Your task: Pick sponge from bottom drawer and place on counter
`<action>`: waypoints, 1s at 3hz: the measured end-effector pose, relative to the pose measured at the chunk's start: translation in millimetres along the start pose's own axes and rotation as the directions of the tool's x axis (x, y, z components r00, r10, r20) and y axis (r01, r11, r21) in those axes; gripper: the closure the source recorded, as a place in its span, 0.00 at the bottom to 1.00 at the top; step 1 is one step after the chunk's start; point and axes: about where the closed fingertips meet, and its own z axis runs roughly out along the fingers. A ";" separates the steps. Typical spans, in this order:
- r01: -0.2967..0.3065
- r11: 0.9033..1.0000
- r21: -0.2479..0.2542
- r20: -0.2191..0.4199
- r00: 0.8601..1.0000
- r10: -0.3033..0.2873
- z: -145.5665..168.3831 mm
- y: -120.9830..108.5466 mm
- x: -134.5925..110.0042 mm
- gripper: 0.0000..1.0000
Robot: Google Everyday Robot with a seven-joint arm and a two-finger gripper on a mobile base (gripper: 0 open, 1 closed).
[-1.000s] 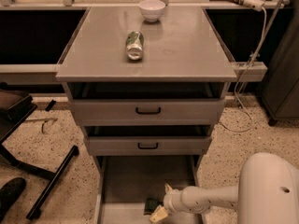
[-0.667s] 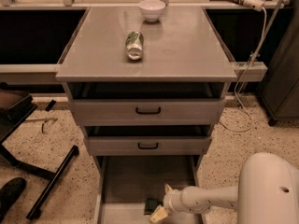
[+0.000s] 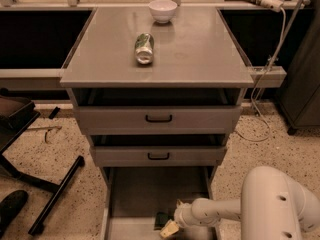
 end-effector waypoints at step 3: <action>0.011 0.998 -0.055 -0.023 1.000 -0.012 39.3 26.2 14.5 0.00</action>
Offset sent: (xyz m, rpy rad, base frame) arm -0.0199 0.0226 -0.0367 0.0040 0.0520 0.0366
